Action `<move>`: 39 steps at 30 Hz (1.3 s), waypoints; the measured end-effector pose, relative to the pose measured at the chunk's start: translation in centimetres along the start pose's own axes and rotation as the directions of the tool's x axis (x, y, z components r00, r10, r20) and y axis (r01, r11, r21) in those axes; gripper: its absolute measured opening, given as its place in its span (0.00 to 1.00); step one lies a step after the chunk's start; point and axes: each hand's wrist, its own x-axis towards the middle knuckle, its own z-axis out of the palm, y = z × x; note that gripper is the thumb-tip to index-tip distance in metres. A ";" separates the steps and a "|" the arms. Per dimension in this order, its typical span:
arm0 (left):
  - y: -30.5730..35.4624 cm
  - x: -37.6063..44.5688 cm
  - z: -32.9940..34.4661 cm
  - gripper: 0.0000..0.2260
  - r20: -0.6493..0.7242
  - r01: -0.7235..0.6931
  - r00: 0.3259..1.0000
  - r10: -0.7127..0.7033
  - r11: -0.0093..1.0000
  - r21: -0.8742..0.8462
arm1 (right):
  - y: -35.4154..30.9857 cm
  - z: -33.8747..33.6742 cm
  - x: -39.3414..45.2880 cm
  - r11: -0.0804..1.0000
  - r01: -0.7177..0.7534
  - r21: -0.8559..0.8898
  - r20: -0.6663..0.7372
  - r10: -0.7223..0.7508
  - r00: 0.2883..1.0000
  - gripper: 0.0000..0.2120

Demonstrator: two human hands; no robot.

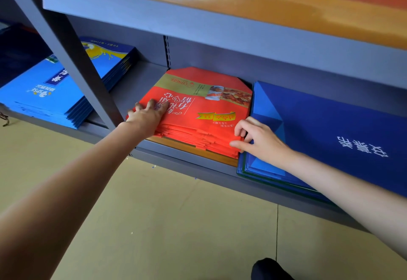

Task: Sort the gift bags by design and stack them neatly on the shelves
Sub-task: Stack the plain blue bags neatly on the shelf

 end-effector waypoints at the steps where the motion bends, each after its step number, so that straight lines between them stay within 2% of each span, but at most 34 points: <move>1: -0.2 0.0 0.0 0.39 -0.003 -0.012 1.000 0.012 1.000 -0.003 | 0.1 0.0 0.1 1.000 0.005 -0.011 0.025 -0.004 1.000 0.10; 5: -0.8 0.1 -0.2 0.41 0.004 -0.025 1.000 0.025 0.999 -0.028 | 0.0 0.2 0.2 0.999 0.015 -0.045 0.070 -0.011 0.997 0.10; 9: -2.0 0.7 -0.8 0.49 0.070 -0.033 0.997 0.037 0.997 -0.066 | -0.4 0.2 0.5 0.993 0.046 -0.113 -0.043 -0.051 0.998 0.12; 11: -2.2 0.8 -1.3 0.50 0.086 -0.015 0.996 0.019 0.999 -0.043 | -0.6 0.2 0.9 0.986 0.044 -0.159 -0.010 -0.046 0.999 0.13; 14: -1.6 0.7 -1.8 0.49 0.109 0.006 0.994 -0.006 1.000 0.000 | -0.7 0.6 1.0 0.984 0.052 -0.168 0.064 -0.042 0.997 0.13; 20: -0.9 0.7 -0.8 0.43 0.078 0.057 0.995 -0.054 0.998 -0.033 | -0.3 0.9 0.6 0.989 -0.017 -0.145 0.009 0.019 1.000 0.16; 24: -0.4 -0.1 -0.8 0.44 0.023 0.021 1.000 -0.021 1.000 -0.017 | -0.2 -0.1 -0.2 0.985 -0.020 -0.169 -0.038 0.014 0.999 0.18; 29: -0.9 -0.2 -1.1 0.47 0.085 0.023 0.996 -0.018 0.998 -0.059 | -0.7 0.7 -0.7 0.986 -0.039 -0.165 -0.049 0.031 0.998 0.16; 32: -1.3 0.0 -1.4 0.50 0.099 0.044 0.994 -0.036 0.995 -0.086 | -1.1 1.0 -0.1 0.993 -0.080 -0.087 -0.094 0.071 0.993 0.13; 36: -1.0 -0.5 -1.3 0.47 0.083 0.057 0.995 -0.050 0.995 -0.081 | -1.0 1.1 0.1 0.992 -0.041 -0.120 -0.060 0.034 0.998 0.10; 39: -0.7 -0.9 -0.7 0.44 0.055 0.043 0.998 -0.038 0.994 -0.096 | -0.7 0.9 0.0 0.985 -0.067 -0.158 -0.048 0.060 0.997 0.10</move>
